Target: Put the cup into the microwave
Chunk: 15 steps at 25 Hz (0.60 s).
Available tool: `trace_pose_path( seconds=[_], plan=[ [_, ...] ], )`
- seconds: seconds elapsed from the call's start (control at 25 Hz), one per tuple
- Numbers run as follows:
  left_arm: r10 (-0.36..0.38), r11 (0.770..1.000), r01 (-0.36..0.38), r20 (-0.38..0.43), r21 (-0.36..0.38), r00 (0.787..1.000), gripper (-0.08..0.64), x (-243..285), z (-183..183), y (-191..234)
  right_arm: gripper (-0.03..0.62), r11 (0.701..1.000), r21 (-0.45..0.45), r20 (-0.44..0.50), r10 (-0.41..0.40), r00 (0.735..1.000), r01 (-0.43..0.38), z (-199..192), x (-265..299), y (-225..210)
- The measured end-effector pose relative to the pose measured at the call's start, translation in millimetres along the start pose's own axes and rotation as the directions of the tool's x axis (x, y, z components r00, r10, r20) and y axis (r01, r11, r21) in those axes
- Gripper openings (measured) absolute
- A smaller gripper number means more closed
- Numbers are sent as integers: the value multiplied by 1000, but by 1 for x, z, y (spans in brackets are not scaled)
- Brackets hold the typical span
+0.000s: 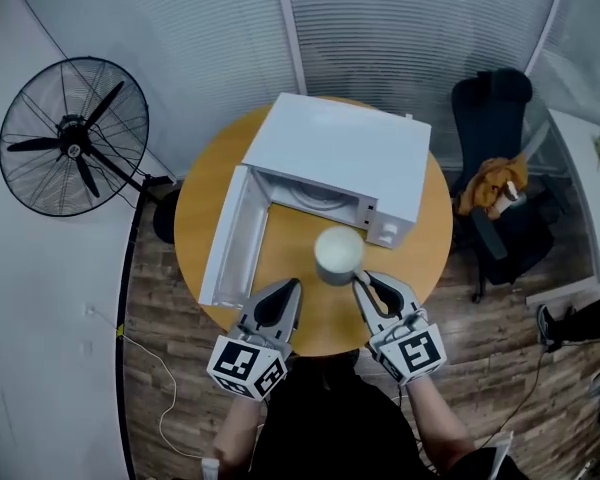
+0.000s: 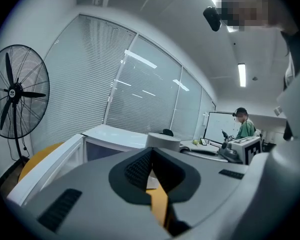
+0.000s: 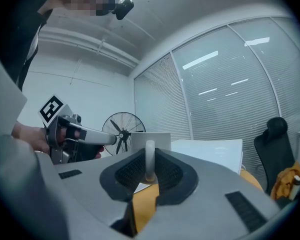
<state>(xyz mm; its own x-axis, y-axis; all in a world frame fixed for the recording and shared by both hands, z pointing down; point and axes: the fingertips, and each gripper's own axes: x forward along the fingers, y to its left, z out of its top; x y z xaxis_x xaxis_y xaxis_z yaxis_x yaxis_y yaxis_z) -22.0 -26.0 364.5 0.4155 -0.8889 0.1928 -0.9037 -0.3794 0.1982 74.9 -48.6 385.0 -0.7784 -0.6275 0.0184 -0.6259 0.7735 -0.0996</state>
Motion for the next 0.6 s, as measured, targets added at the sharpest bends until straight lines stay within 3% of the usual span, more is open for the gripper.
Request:
trace_pose_path(
  seconds=[0.28, 0.6],
  plan=[
    [22, 1000, -22, -8, -9, 1000, -5, 10, -3, 10, 54, 999, -1, -19, -40, 999, 40, -18, 20, -12],
    [-16, 1000, 16, -24, -7, 1000, -5, 37, -10, 30, 54, 997, -42, -34, -68, 997, 67, -48, 53, -26]
  ],
)
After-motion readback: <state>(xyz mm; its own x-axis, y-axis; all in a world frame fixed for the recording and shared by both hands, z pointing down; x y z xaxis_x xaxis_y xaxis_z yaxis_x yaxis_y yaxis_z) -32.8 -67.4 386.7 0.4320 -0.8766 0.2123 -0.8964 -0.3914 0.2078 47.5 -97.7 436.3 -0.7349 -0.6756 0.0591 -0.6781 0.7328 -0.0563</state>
